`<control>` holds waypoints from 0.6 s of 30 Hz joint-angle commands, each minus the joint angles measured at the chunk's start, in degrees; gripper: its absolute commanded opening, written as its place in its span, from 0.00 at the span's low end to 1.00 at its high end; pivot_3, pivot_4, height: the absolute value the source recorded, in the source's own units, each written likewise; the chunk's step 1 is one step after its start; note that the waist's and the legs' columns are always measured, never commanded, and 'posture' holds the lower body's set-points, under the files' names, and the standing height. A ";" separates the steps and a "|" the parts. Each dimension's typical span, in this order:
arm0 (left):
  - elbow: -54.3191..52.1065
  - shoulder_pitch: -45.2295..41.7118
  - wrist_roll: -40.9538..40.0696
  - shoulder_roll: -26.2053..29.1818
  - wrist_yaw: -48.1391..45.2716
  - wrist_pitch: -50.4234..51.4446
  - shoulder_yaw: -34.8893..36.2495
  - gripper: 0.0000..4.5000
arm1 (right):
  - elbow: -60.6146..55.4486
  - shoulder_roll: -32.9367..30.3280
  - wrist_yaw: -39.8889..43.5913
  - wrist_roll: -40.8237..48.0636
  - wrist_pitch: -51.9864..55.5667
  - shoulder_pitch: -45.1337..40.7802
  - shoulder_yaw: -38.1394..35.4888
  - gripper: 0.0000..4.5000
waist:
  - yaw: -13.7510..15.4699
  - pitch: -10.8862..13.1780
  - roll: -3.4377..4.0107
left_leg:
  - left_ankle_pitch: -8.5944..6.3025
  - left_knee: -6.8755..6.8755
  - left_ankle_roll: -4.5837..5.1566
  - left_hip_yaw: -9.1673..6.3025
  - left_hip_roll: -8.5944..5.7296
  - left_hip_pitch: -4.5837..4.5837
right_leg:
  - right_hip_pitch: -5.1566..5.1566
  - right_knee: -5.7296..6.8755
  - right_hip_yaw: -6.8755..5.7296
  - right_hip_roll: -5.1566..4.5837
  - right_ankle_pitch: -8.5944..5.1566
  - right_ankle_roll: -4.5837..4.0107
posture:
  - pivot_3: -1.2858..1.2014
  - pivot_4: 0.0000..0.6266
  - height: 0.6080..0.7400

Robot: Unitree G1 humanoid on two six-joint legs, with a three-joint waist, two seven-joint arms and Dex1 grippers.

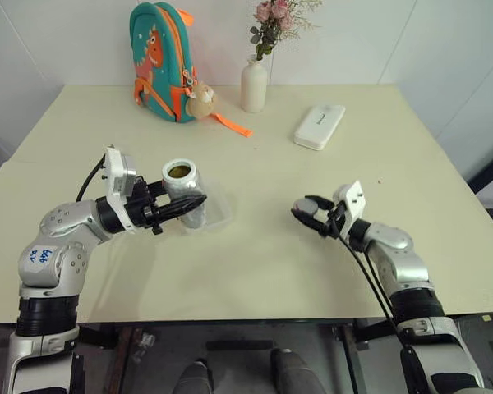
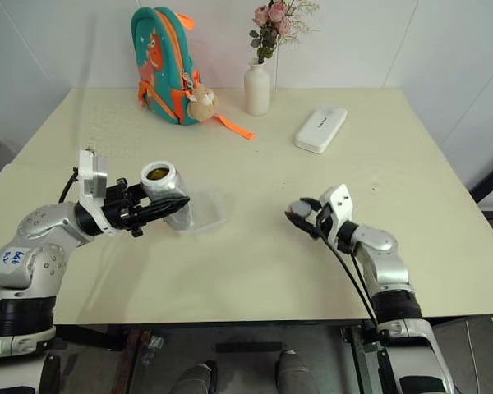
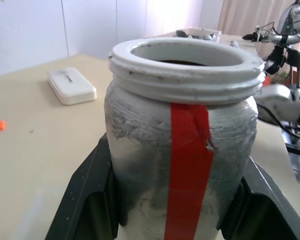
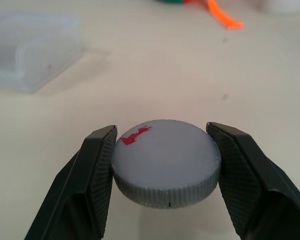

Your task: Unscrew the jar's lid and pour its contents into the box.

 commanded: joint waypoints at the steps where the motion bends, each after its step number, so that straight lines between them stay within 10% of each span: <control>1: -0.29 -0.92 -1.58 -0.07 0.66 0.31 1.28 0.43 | -0.48 -0.86 1.99 1.19 -0.84 -1.76 -1.38 0.86 | -0.24 0.00 0.00 | 0.00 0.00 0.00 0.00 0.00 0.02 | 0.00 0.01 0.00 0.00 0.00 0.00 | 0.52 0.24 1.00; 3: -0.04 -1.04 -1.77 -0.12 1.08 0.41 1.69 0.43 | -0.73 -1.33 2.87 1.61 -0.14 -2.27 -1.83 1.00 | -0.33 0.00 0.00 | 0.00 0.00 0.00 -0.01 0.01 0.05 | 0.00 0.05 0.00 0.01 0.00 0.00 | 0.52 0.24 1.00; 18: 23.34 -9.23 15.15 5.25 8.56 -16.17 1.09 0.43 | -25.63 0.42 9.40 6.72 16.58 -9.60 7.71 1.00 | -0.01 0.00 0.01 | 0.01 0.18 -0.03 -0.09 0.01 0.06 | 0.01 0.19 -0.07 0.03 -0.01 -0.02 | 0.52 0.24 1.00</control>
